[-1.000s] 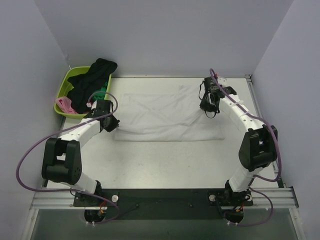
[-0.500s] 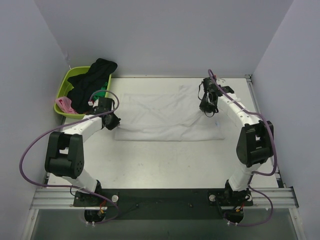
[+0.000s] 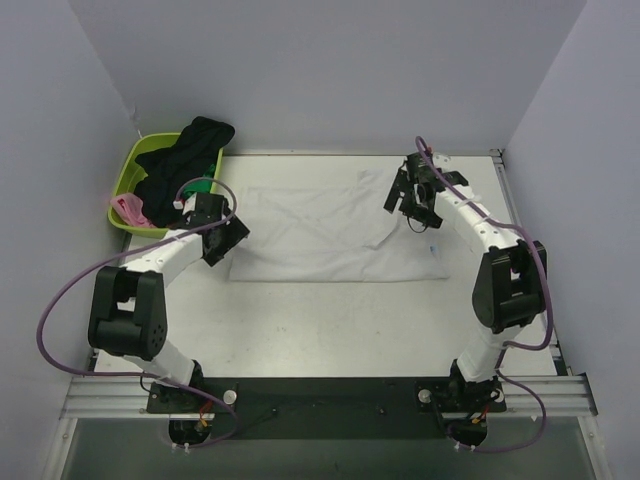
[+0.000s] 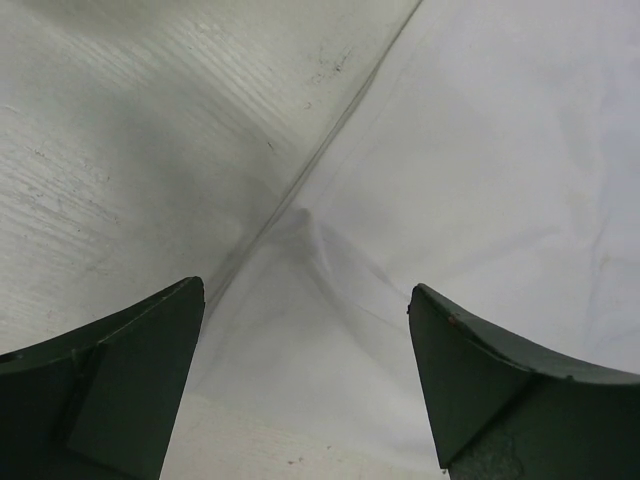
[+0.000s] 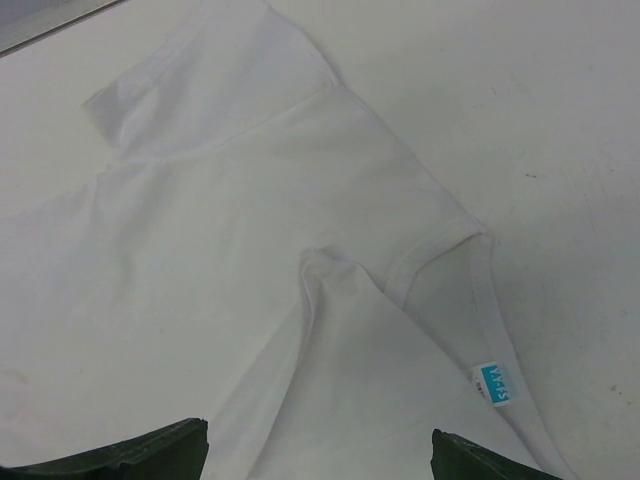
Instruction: Fold and stack the t-shirts
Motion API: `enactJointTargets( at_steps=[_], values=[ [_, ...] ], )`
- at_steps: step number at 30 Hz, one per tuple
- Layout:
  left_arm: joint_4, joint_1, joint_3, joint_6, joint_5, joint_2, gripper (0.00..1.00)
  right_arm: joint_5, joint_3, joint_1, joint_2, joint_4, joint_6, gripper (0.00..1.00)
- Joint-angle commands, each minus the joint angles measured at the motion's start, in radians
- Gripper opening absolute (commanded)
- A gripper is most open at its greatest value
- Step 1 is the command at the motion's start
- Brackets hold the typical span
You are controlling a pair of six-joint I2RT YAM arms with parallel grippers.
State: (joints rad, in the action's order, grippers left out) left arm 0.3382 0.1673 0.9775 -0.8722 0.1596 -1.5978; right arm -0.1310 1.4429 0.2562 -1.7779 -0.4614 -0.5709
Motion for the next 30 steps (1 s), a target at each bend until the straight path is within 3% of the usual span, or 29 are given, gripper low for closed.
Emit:
enactJointTargets(
  at_steps=[1, 11, 19, 30],
  values=[
    [-0.027, 0.027, 0.015, -0.007, 0.023, 0.13, 0.94, -0.018, -0.027, 0.02, 0.103, 0.038, 0.019, 0.94],
    [-0.039, 0.211, -0.052, -0.033, 0.028, 0.177, 0.95, 0.125, -0.13, 0.153, 0.144, 0.049, -0.017, 0.95],
    [-0.137, 0.225, -0.125, -0.042, -0.005, 0.125, 0.95, 0.177, -0.171, 0.183, 0.072, 0.121, -0.049, 0.96],
    [-0.14, 0.233, -0.142, -0.034, -0.002, 0.114, 0.96, 0.195, -0.141, 0.183, -0.037, 0.161, -0.055, 0.96]
  ],
)
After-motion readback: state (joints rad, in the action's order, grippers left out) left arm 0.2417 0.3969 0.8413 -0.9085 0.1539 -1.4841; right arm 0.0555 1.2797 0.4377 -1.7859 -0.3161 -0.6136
